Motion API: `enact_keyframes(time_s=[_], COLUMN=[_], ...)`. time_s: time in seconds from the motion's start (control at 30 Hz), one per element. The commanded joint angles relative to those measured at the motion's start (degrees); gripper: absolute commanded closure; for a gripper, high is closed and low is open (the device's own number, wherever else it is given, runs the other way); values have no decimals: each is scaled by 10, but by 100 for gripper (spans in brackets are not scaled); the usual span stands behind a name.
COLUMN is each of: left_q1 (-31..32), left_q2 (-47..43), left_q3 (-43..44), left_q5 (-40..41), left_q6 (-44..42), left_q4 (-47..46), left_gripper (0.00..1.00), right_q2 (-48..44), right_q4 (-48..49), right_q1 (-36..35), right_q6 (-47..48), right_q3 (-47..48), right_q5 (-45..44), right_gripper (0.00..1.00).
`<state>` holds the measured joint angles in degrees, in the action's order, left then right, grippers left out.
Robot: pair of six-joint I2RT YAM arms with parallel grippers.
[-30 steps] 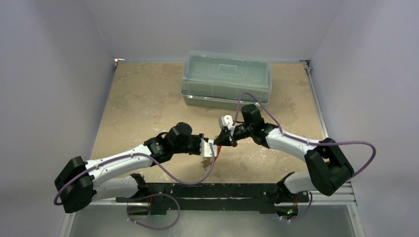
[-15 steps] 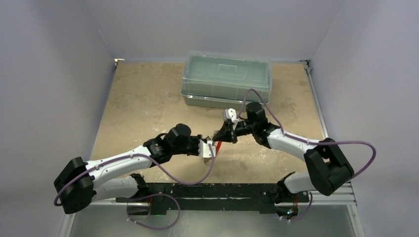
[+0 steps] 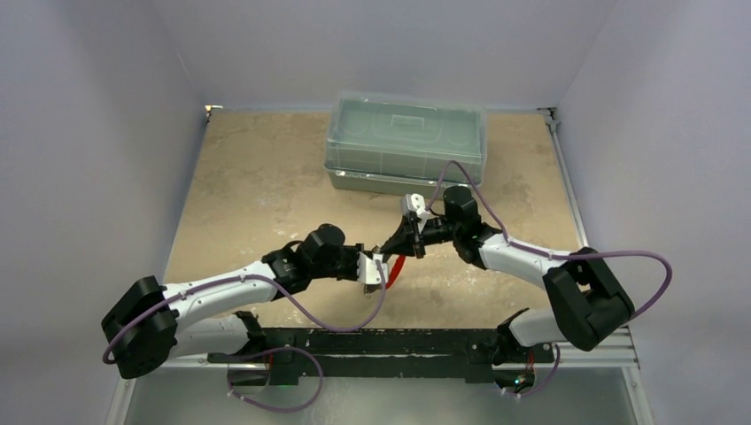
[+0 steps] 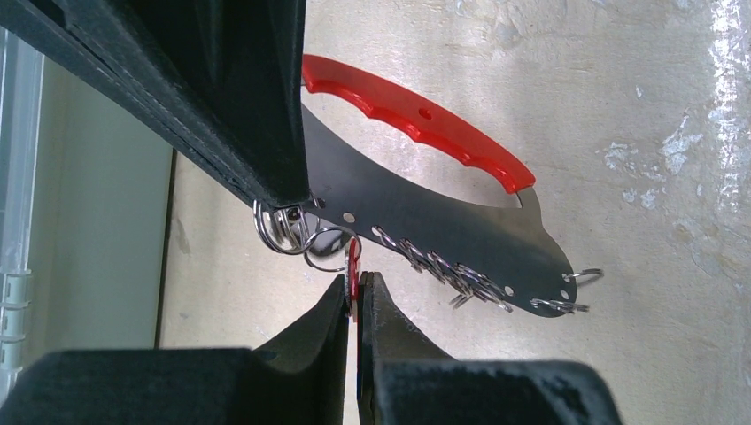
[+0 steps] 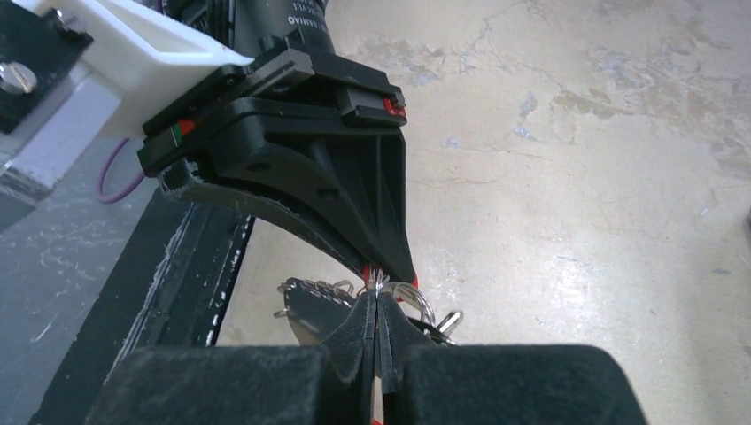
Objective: Remove the keys from the keyring
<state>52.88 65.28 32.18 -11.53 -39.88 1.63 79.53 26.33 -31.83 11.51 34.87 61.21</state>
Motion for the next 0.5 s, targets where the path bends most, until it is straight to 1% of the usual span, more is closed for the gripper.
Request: enact_keyframes(time_s=[0.0, 0.07, 0.13, 0.27, 0.37, 0.47], left_q1=[-1, -1, 0, 0, -1, -1], left_q2=[13, 17, 21, 24, 25, 23], left_q3=[-17, -21, -24, -27, -24, -15], left_q5=[-17, -20, -22, -23, -14, 3], left_q6=[0, -1, -2, -3, 6, 14], left_q4=[-7, -7, -32, -47, -52, -47], left_gripper=[100, 100, 100, 100, 100, 100], right_q2=[-1, 1, 3, 6, 7, 6], right_q4=[72, 96, 116, 121, 112, 70], right_q1=[4, 4, 4, 4, 4, 4], right_q6=[-30, -45, -56, -56, -39, 9], right_q3=[-7, -12, -16, -18, -22, -23], right_q5=[8, 9, 12, 12, 9, -1], right_gripper=[100, 100, 100, 100, 100, 100])
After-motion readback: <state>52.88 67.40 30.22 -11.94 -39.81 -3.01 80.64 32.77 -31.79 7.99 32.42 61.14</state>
